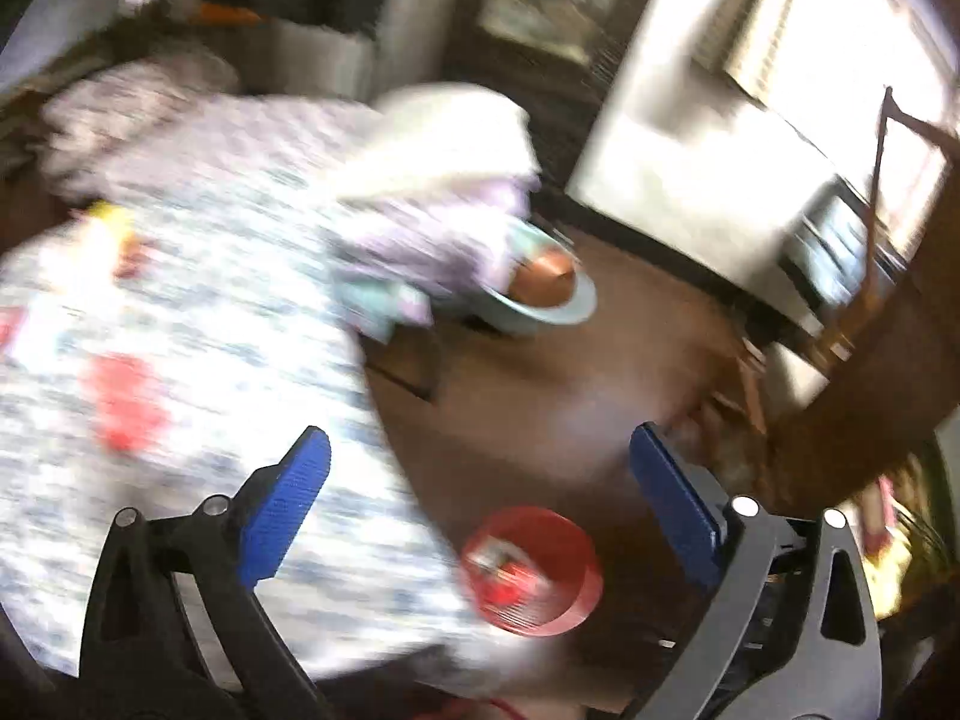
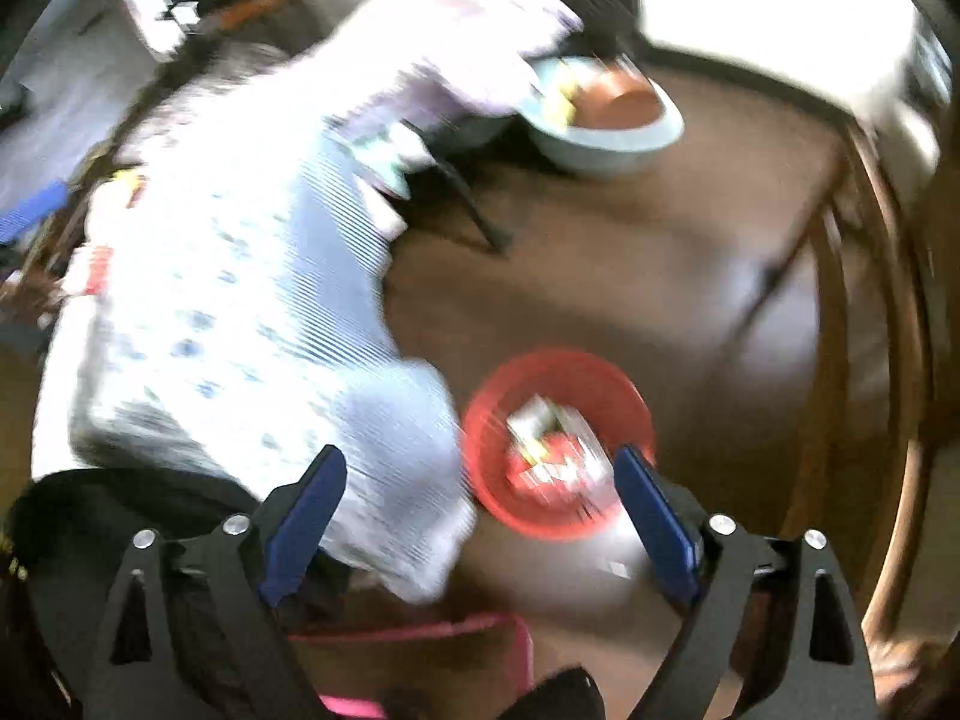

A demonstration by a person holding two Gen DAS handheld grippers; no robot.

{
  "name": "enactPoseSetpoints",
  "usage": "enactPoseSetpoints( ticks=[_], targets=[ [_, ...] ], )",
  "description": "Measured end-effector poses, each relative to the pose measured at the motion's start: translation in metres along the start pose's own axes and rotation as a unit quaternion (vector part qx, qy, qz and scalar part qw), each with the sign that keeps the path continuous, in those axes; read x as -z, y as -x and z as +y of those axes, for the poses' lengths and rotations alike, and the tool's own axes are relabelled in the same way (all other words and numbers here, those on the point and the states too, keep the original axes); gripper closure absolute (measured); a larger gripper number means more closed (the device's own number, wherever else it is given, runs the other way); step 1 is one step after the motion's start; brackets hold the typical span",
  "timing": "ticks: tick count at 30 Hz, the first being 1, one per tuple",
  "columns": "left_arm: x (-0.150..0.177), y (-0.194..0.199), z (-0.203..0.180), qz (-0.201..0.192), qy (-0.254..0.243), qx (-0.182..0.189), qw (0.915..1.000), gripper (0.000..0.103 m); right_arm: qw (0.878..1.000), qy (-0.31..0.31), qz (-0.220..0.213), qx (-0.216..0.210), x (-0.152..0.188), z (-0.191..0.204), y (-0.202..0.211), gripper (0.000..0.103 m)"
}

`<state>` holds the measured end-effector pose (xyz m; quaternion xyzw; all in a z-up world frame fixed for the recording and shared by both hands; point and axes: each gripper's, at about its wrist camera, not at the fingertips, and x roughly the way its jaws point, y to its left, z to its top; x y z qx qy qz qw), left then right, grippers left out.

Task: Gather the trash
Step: 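Move both tools back over the remaining trash on the bed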

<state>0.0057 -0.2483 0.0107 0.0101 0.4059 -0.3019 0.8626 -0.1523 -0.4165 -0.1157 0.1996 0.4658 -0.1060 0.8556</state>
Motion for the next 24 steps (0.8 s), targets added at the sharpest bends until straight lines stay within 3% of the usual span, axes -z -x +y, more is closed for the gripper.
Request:
enactPoseSetpoints(
  ticks=[5, 9, 10, 14, 17, 20, 24],
  targets=[
    [-0.010, 0.041, 0.110, -0.042, 0.054, -0.121, 0.9903, 0.007, 0.995, 0.079, -0.031, -0.059, -0.038, 0.093, 0.013, 0.010],
    [-0.020, 0.060, 0.195, -0.058, 0.084, -0.226, 0.9687, 0.007, 0.985, 0.135, -0.041, -0.095, -0.067, 0.186, 0.001, 0.006],
    [-0.021, 0.064, 0.209, -0.062, 0.093, -0.235, 0.9655, 0.007, 0.984, 0.141, -0.043, -0.104, -0.078, 0.209, -0.006, 0.006],
    [-0.024, 0.070, 0.267, -0.076, 0.154, -0.239, 0.9559, 0.007, 0.979, 0.147, -0.060, -0.128, -0.117, 0.286, -0.036, 0.006],
    [-0.012, 0.075, 0.291, -0.080, 0.171, -0.241, 0.9519, 0.007, 0.976, 0.152, -0.080, -0.131, -0.126, 0.321, -0.050, 0.006],
    [-0.007, 0.075, 0.307, -0.067, 0.184, -0.223, 0.9549, 0.007, 0.975, 0.168, -0.084, -0.118, -0.116, 0.329, -0.062, 0.006],
    [-0.002, 0.087, 0.306, -0.087, 0.203, -0.206, 0.9535, 0.007, 0.979, 0.164, -0.054, -0.109, -0.113, 0.327, -0.078, 0.006]
  ],
)
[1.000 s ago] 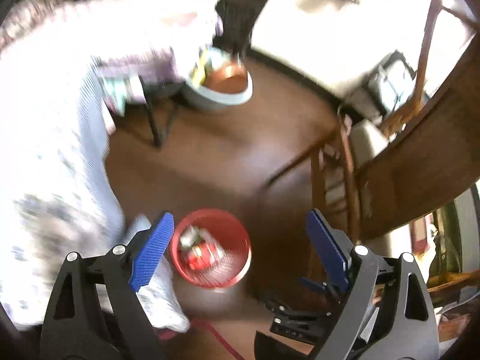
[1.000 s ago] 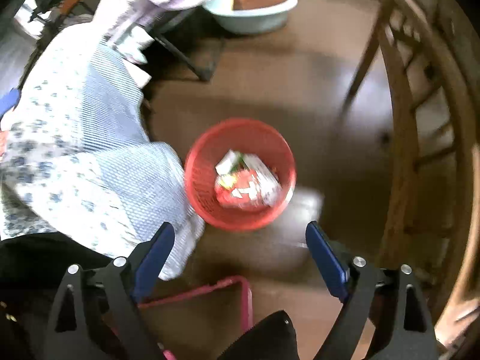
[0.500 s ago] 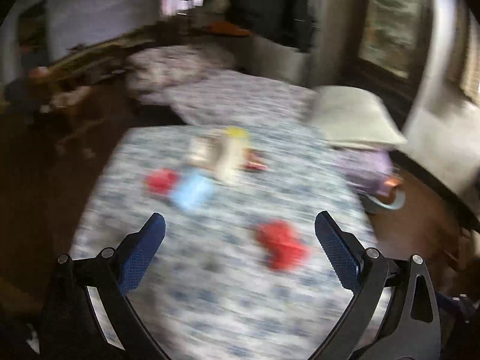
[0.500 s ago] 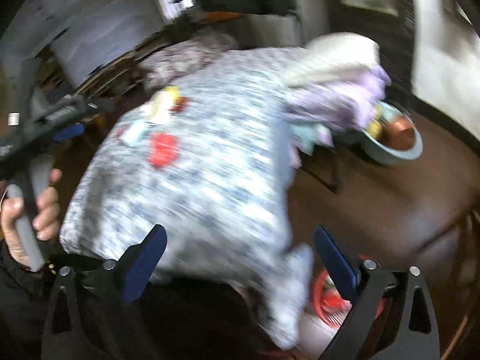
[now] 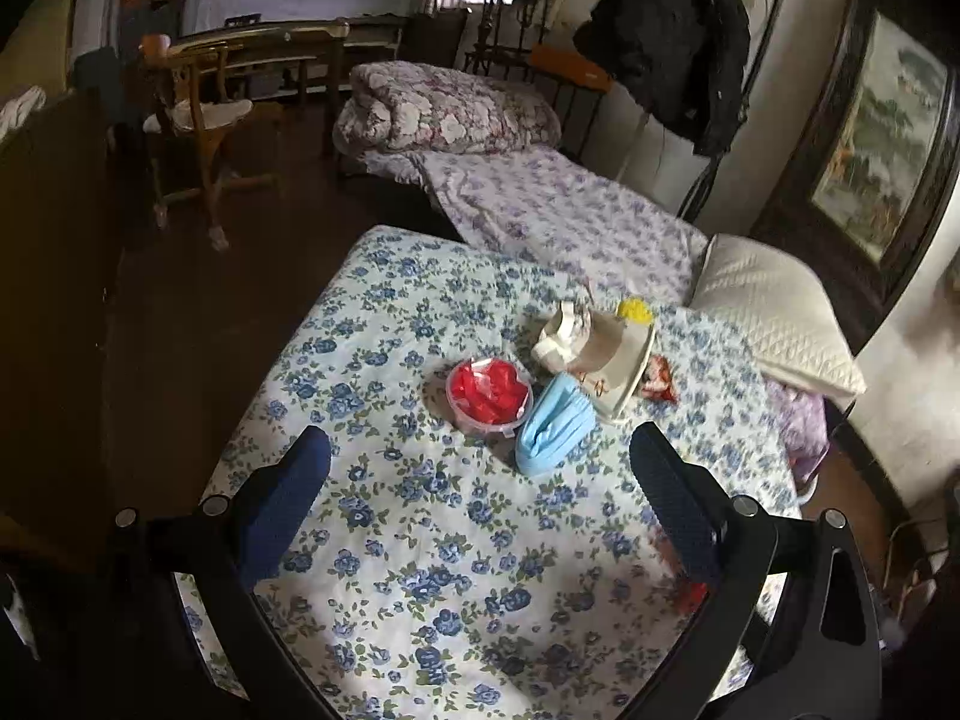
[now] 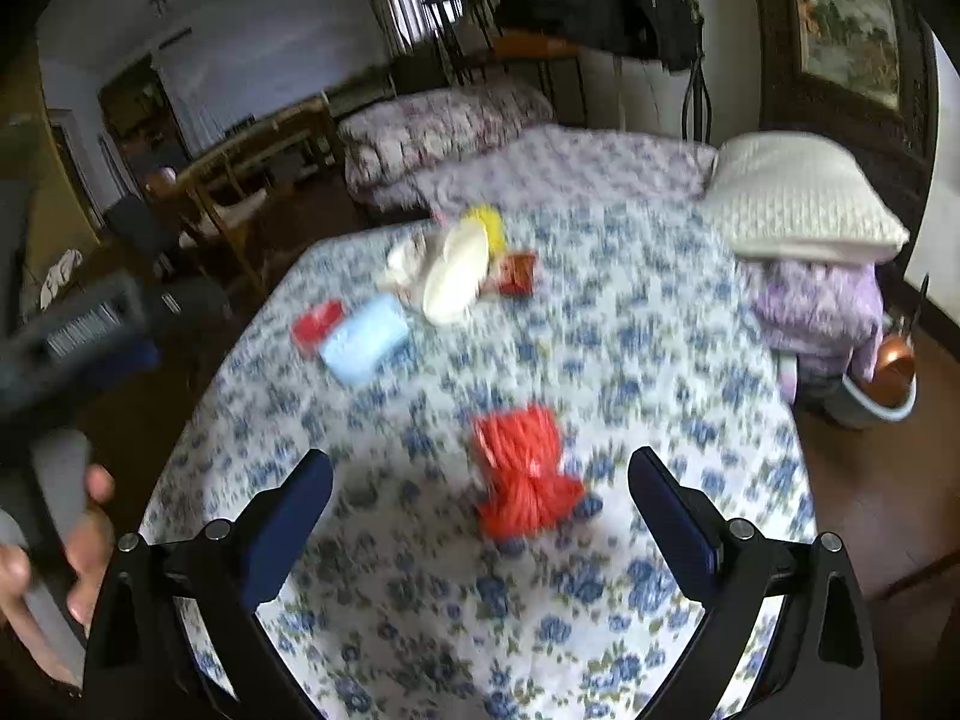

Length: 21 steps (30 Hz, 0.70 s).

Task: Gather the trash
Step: 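Move both tools back over the remaining trash on the bed, then grasp the red strand bundle with the right tool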

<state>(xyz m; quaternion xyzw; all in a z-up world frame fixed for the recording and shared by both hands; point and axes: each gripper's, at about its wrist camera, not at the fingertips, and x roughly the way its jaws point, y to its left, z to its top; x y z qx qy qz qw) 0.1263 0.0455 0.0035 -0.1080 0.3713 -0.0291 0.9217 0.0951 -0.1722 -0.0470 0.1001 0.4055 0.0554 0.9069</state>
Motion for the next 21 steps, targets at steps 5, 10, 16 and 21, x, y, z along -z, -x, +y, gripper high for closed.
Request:
enactPoseSetpoints(
  ticks=[5, 10, 16, 21],
  targets=[
    [0.001, 0.007, -0.002, -0.010, 0.011, 0.004, 0.9999, 0.007, 1.000, 0.001, -0.002, 0.013, 0.002, -0.004, -0.001, 0.006],
    [0.002, 0.007, 0.000, -0.011, 0.008, -0.009, 0.9999, 0.007, 1.000, 0.007, 0.014, 0.017, 0.004, -0.006, -0.011, 0.006],
    [0.004, 0.003, 0.008, 0.003, 0.025, 0.000, 0.9997, 0.007, 0.998, 0.037, 0.013, 0.045, -0.003, 0.002, -0.023, 0.006],
    [0.010, -0.001, 0.006, 0.015, 0.020, -0.007, 0.9997, 0.007, 0.996, 0.043, 0.045, 0.068, -0.006, -0.001, -0.048, 0.006]
  ],
)
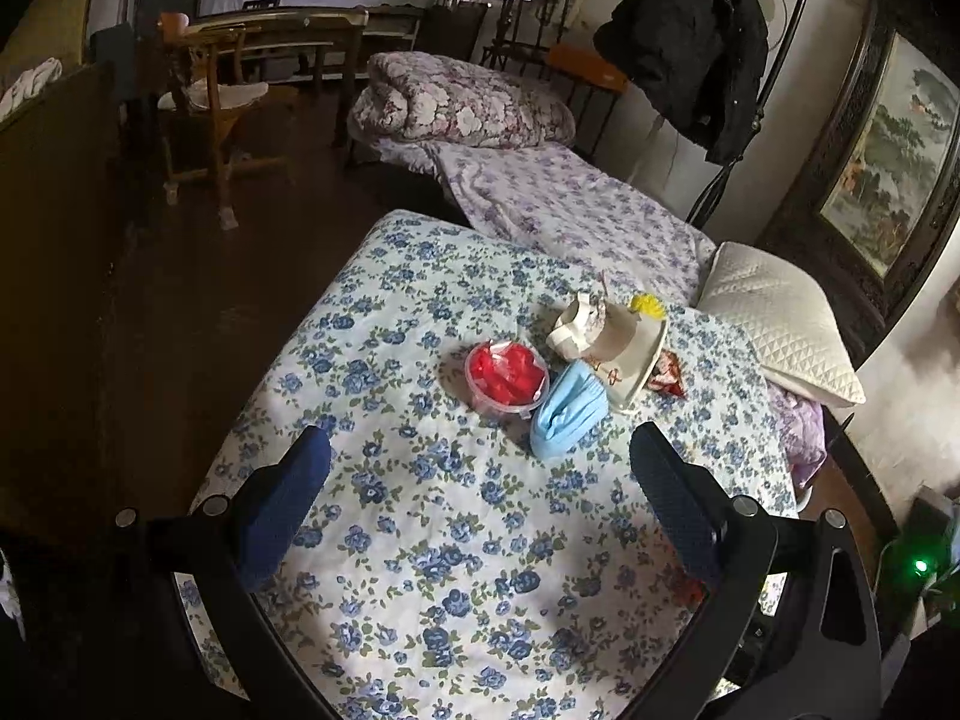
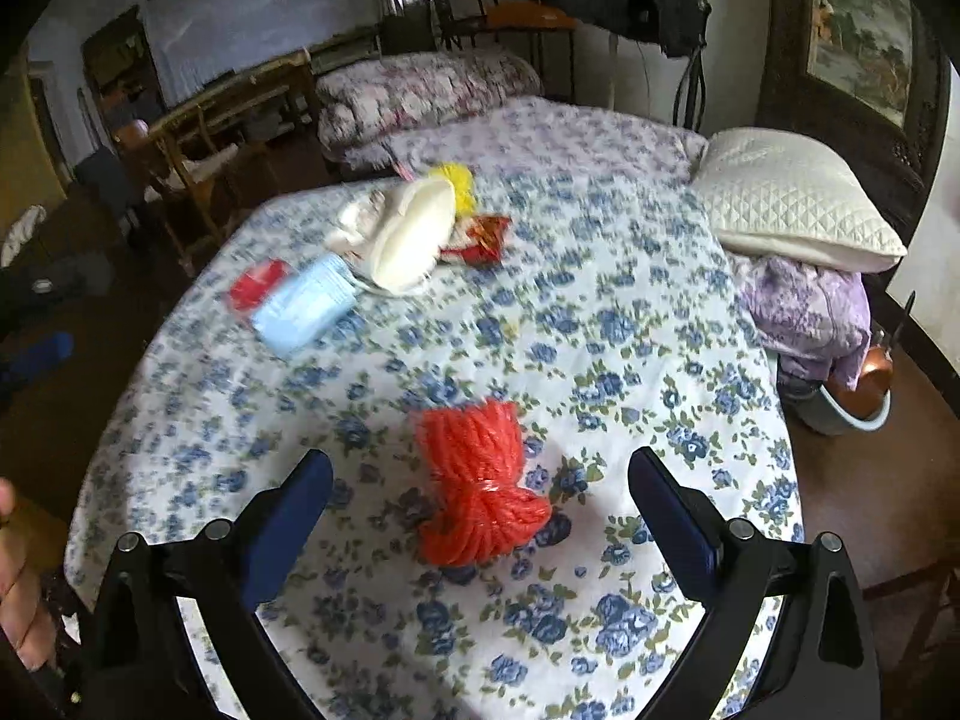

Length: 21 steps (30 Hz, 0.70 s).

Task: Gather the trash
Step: 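Grasp the red strand bundle with the right tool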

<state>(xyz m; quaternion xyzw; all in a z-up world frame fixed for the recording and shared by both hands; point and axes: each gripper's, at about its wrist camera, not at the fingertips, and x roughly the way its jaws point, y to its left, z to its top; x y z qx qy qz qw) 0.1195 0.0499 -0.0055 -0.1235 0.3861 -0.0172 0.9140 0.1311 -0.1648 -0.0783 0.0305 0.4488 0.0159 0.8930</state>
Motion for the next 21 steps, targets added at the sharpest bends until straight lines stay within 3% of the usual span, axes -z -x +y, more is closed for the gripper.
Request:
enactPoseSetpoints(
  ticks=[1, 3, 4, 10, 14, 21],
  targets=[
    [0.001, -0.002, -0.001, 0.004, -0.001, 0.001, 1.0000, 0.007, 1.000, 0.004, 0.004, 0.001, 0.000, 0.001, -0.004, 0.010],
    [0.003, -0.006, -0.004, 0.014, -0.005, 0.002, 0.9999, 0.007, 1.000, 0.006, 0.024, -0.010, 0.002, 0.000, -0.013, 0.039],
    [0.004, -0.009, -0.007, 0.019, -0.009, 0.002, 0.9998, 0.007, 0.999, 0.000, 0.034, -0.014, 0.003, -0.001, -0.016, 0.075],
    [0.019, -0.029, -0.029, 0.057, -0.054, -0.007, 0.9969, 0.007, 0.998, -0.034, 0.011, -0.053, 0.010, -0.011, 0.005, 0.072],
    [0.023, -0.057, -0.050, 0.068, -0.096, -0.054, 0.9916, 0.007, 0.995, -0.049, 0.022, -0.081, 0.014, -0.013, 0.005, 0.072],
    [0.022, -0.113, -0.059, 0.115, -0.090, -0.062, 0.9874, 0.007, 0.994, -0.066, 0.018, -0.087, 0.018, -0.019, 0.010, 0.070]
  ],
)
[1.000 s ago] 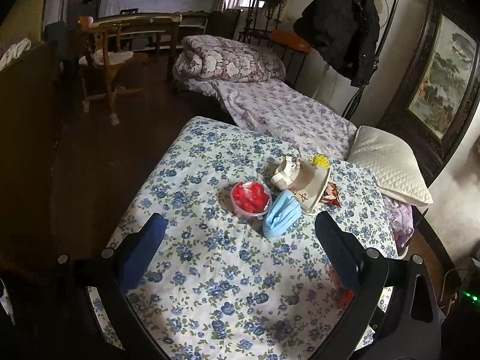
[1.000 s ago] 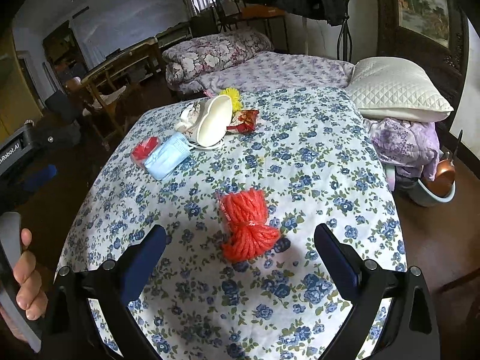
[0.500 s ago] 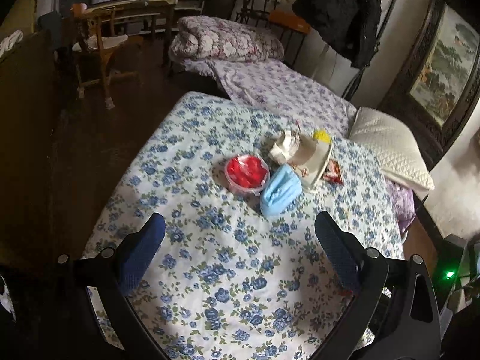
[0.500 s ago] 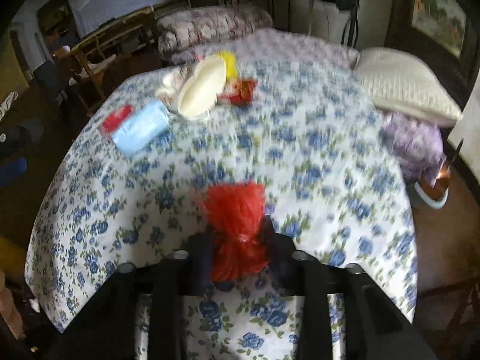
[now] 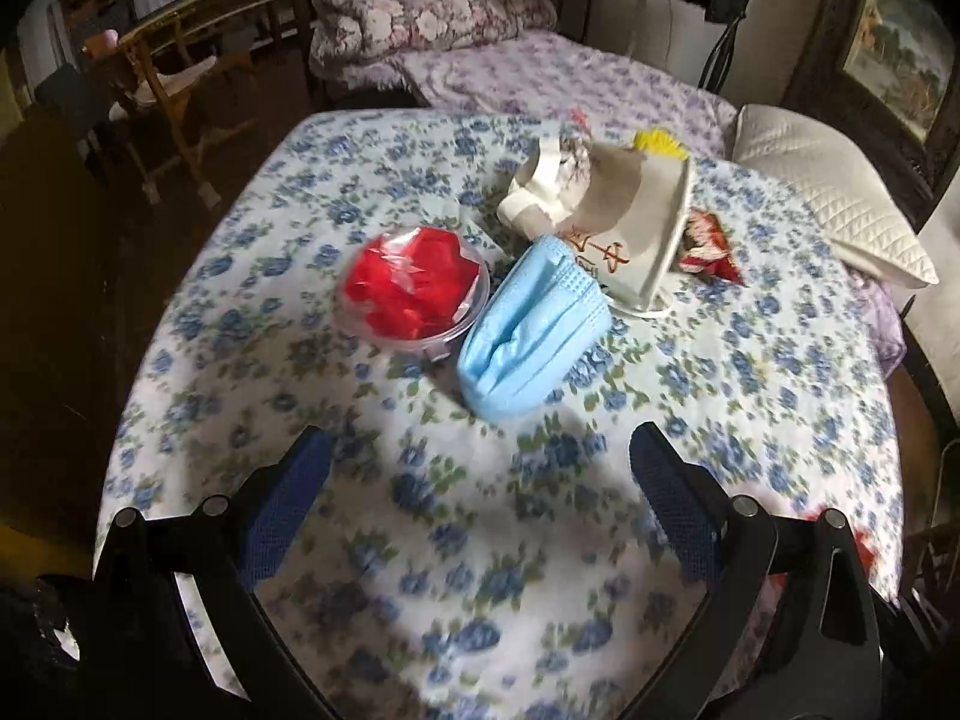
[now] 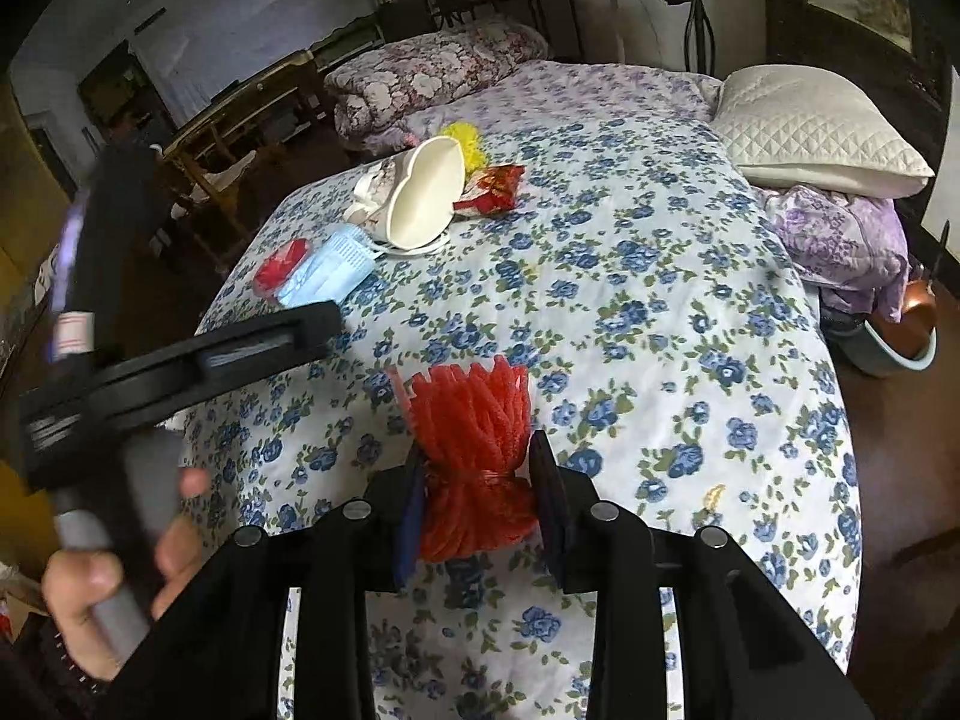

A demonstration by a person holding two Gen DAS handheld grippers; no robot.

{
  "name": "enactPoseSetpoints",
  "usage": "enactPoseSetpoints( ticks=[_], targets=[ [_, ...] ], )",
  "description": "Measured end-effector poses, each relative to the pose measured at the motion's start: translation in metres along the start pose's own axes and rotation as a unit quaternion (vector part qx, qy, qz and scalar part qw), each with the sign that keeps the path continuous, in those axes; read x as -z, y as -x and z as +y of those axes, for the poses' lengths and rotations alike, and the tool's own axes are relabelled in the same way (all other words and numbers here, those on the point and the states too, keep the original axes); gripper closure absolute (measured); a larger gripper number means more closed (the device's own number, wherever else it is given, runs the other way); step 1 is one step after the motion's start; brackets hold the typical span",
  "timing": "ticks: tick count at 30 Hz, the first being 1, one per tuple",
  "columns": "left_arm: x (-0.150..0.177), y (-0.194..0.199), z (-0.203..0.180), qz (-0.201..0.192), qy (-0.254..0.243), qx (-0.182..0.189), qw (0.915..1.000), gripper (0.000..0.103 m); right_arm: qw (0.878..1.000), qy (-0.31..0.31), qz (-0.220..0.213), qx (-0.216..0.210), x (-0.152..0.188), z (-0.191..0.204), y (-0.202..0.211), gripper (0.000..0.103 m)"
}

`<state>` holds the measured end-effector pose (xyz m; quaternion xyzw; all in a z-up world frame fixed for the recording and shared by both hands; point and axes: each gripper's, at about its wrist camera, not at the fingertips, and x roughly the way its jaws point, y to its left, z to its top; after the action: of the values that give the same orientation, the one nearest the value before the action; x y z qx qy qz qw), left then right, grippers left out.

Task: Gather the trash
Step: 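Grasp the red strand bundle with the right tool, then grasp the blue face mask with the left tool while the right tool holds the bundle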

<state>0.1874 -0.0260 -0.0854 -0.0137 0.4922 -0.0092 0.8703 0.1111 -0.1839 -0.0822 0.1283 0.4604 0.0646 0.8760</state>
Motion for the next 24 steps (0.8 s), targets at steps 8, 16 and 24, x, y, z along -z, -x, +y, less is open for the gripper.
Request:
enactPoseSetpoints(
  ticks=[8, 16, 24],
  targets=[
    [-0.014, -0.021, -0.004, 0.003, 0.009, 0.009, 0.9999, 0.007, 1.000, -0.018, 0.005, -0.010, 0.000, -0.006, -0.001, 0.069],
    [-0.026, -0.021, -0.009, -0.028, 0.012, 0.023, 0.9993, 0.056, 1.000, -0.026, 0.007, -0.003, 0.001, -0.010, -0.004, 0.069],
    [-0.003, 0.042, 0.020, -0.039, 0.058, 0.117, 0.9906, 0.068, 1.000, -0.020, 0.007, 0.010, 0.001, -0.012, -0.007, 0.069]
  ],
)
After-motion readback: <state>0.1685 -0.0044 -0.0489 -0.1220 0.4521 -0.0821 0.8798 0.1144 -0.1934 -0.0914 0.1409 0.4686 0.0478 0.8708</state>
